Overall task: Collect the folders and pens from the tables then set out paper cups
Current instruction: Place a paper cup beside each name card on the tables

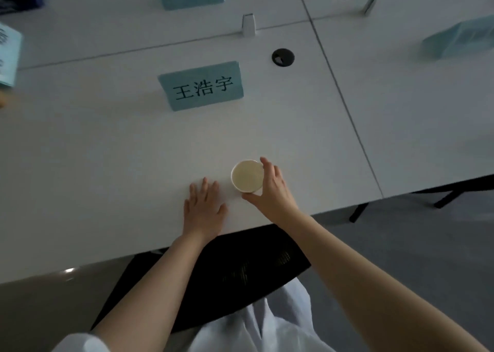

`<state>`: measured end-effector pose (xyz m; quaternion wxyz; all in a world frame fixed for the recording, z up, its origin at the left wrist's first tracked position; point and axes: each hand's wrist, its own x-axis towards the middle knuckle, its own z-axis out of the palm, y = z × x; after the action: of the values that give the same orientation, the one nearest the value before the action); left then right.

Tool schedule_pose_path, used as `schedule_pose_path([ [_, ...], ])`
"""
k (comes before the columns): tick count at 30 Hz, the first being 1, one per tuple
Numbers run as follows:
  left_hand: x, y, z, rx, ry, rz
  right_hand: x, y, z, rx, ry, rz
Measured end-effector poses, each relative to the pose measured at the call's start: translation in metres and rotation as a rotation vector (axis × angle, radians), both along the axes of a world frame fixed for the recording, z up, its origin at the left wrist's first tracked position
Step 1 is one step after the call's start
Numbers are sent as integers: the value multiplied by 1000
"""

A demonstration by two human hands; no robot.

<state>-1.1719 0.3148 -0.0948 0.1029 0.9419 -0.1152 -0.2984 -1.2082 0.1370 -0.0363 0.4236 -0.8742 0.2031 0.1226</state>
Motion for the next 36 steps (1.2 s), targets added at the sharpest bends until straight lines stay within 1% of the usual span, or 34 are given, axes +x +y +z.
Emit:
schedule_pose_path([
  [4, -7, -8, -1, 26, -17, 63, 6, -13, -5, 19, -65, 47],
  [6, -13, -15, -3, 20, -44, 131, 10, -19, -10, 37, -97, 69],
  [11, -16, -34, -6, -3, -172, 220, 24, -38, -13, 59, -133, -12],
  [16, 29, -54, -14, -31, -227, 220, 66, -69, -11, -10, -186, -80],
  [21, 69, -71, -25, -41, -307, 234, 122, -94, -5, 1, -211, -141],
  [28, 68, -79, -44, 22, -426, 237, 192, -104, -10, 35, -274, -200],
  [36, 70, -79, -49, 18, -491, 241, 243, -108, -20, -21, -295, -185],
])
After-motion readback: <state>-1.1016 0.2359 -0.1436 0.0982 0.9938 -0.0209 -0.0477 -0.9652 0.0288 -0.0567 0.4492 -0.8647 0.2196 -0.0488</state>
